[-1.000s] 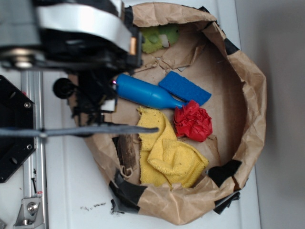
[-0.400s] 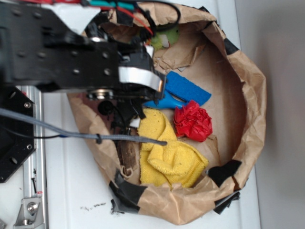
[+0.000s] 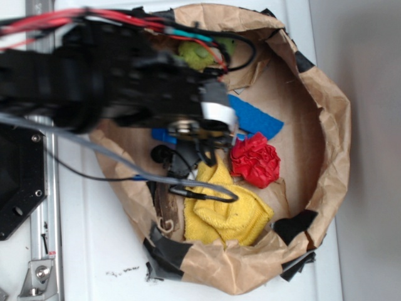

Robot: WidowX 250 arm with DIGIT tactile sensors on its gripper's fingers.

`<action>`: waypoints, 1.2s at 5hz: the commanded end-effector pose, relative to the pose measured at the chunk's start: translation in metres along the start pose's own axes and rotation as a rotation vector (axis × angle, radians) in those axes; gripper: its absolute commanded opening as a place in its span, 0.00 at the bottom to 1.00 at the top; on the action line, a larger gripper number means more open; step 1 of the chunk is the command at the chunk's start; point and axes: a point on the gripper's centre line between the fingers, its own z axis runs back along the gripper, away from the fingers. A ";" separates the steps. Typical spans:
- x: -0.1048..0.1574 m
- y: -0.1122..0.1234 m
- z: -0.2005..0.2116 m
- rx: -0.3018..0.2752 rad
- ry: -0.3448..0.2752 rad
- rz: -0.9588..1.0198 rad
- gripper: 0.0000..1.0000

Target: Grab the blue bottle.

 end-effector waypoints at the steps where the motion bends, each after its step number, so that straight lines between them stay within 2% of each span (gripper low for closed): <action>1: 0.007 0.019 0.046 0.245 0.053 -0.006 0.00; 2: 0.004 0.017 0.097 0.323 -0.061 0.255 0.00; 3: 0.007 0.017 0.147 0.309 -0.091 0.364 0.00; 4: 0.014 0.011 0.179 0.222 -0.076 0.466 0.00; 6: 0.022 0.001 0.163 0.194 -0.023 0.516 0.00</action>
